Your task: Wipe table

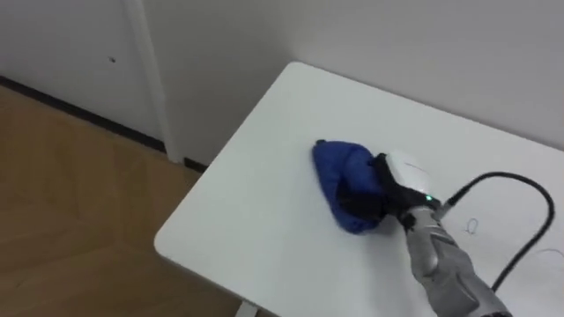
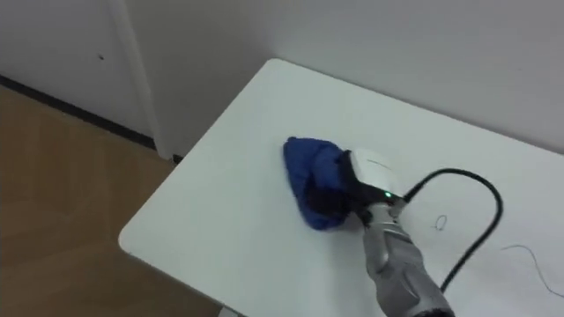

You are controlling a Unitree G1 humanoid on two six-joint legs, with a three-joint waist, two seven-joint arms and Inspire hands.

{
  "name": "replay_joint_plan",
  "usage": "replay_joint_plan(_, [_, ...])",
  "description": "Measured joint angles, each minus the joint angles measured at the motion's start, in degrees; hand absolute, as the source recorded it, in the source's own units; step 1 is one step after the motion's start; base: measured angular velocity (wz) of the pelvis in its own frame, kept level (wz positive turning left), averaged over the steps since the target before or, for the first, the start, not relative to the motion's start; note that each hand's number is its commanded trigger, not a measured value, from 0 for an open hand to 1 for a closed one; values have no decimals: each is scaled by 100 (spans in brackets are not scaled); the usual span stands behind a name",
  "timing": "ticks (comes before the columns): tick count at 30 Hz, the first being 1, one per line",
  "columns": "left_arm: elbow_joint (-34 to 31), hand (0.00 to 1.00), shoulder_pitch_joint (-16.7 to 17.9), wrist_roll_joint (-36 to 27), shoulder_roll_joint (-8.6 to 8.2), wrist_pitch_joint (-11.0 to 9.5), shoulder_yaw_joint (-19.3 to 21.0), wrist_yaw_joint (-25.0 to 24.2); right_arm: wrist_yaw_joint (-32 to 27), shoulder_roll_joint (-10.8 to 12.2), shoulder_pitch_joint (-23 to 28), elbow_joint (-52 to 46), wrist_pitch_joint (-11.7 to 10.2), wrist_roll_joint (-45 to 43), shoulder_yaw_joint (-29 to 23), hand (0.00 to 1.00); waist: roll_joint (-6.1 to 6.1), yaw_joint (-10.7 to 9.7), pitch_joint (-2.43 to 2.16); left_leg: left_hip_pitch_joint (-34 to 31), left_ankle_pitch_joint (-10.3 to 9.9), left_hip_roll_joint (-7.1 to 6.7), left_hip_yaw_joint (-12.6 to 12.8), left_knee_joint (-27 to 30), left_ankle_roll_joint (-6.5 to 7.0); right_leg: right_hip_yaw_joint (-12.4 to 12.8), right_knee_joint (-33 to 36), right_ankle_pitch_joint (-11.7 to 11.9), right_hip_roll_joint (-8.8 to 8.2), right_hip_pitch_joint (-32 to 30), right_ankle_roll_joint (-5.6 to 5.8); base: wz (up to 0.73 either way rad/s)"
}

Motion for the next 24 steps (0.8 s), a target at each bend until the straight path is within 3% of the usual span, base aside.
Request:
replay_joint_plan(2, [2,0,95,138,96,-132,275,0,-126,-117,217,232,-198,120,-502,100,-14,-87,-9,26,6,-8,23,4,11,0,-14,-3,-35,89,5,26])
replay_joint_plan(5, [1,0,132,302,398,-170,435,5,-332,-574,333,979,-268,325,-1186,100,-44,-141,-35,41,4,-10,205,12,29,14,4,-2,-78,138,7,11])
replay_joint_plan(8, [4,0,135,286,421,-233,445,6,-359,-670,204,1333,-259,496,-1267,100,-24,-118,-45,83,-4,1,316,-11,44,57,4,2,-70,189,17,-22])
replay_joint_plan(10, [37,0,40,281,313,-284,308,6,-364,-648,99,1387,-174,626,-1118,100,6,-118,-47,125,-18,8,314,-22,53,118,11,0,-58,225,27,-17])
replay_joint_plan(13, [41,0,-95,280,104,-275,137,4,-337,-547,-160,1208,264,604,-735,100,57,36,-58,168,-19,42,527,-55,16,343,77,0,6,115,30,-37])
replay_joint_plan(16, [41,0,-244,156,-38,-203,-124,-1,-265,-279,-329,800,702,427,-349,100,67,52,-56,116,-15,121,598,-36,-40,387,121,40,91,-5,-36,-27])
replay_joint_plan(21, [16,0,-423,126,-240,-154,-250,-1,-31,22,-457,166,853,-15,254,100,92,92,-42,65,-13,205,615,-72,-104,528,120,90,223,-157,-117,-21])
replay_joint_plan(24, [2,0,-343,71,-233,-100,-229,1,34,-35,-444,142,812,-1,198,100,89,9,-41,66,-10,214,562,-70,-113,451,112,87,226,-165,-120,1])
